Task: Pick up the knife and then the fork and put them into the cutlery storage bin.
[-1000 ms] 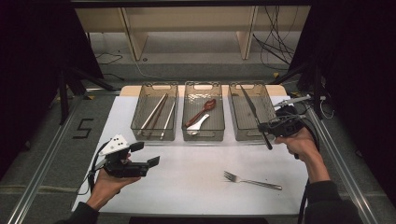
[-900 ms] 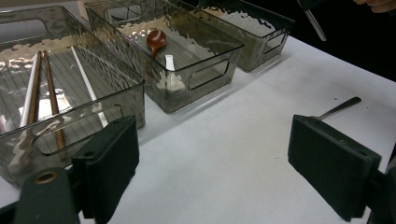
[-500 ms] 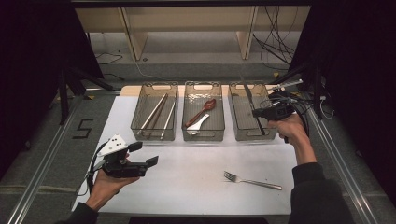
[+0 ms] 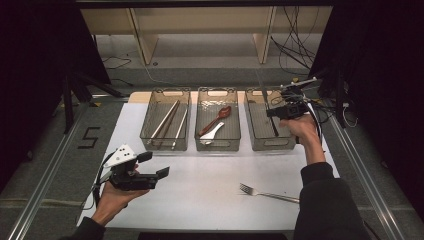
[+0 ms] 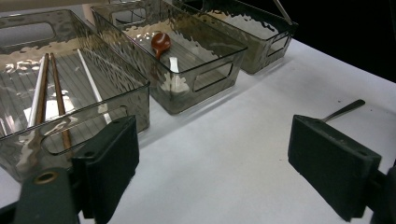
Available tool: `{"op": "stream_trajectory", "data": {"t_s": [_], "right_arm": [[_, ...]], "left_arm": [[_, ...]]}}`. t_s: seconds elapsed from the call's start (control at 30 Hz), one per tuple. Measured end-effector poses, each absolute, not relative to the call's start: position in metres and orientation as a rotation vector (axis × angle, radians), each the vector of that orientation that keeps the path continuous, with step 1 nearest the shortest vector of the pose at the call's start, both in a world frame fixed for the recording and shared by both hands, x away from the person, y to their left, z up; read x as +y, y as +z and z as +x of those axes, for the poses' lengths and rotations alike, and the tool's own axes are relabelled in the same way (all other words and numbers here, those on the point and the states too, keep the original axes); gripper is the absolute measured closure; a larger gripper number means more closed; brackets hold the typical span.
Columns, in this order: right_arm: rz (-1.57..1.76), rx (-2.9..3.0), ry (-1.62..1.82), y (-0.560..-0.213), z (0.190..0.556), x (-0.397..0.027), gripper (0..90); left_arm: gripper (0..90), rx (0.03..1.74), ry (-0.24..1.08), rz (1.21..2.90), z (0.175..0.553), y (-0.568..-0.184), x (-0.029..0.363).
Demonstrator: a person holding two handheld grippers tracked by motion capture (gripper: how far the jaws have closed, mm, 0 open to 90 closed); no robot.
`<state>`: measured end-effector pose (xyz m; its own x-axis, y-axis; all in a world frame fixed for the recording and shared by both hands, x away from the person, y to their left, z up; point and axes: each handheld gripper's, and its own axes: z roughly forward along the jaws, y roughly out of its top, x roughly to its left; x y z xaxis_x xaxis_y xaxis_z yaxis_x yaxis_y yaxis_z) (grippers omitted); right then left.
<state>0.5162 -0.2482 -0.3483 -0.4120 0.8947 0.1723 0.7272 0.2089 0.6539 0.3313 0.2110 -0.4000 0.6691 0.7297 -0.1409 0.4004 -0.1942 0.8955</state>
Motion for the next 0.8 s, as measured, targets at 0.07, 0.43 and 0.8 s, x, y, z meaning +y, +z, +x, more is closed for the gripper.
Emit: {"op": "stream_trajectory", "data": {"t_s": [0.07,0.43,0.8], "right_arm": [[1.555,2.237,0.986,-0.351,0.519,-0.246,80.4],[1.619,2.205,0.957,-0.361,0.531,-0.241,80.3],[1.662,2.193,0.918,-0.369,0.534,-0.24,80.3]], "left_arm": [[15.8,0.898,0.387,1.817,0.331,-0.4,0.211],[15.8,0.896,0.383,1.817,0.332,-0.4,0.211],[15.8,0.894,0.382,1.818,0.332,-0.401,0.211]]}}
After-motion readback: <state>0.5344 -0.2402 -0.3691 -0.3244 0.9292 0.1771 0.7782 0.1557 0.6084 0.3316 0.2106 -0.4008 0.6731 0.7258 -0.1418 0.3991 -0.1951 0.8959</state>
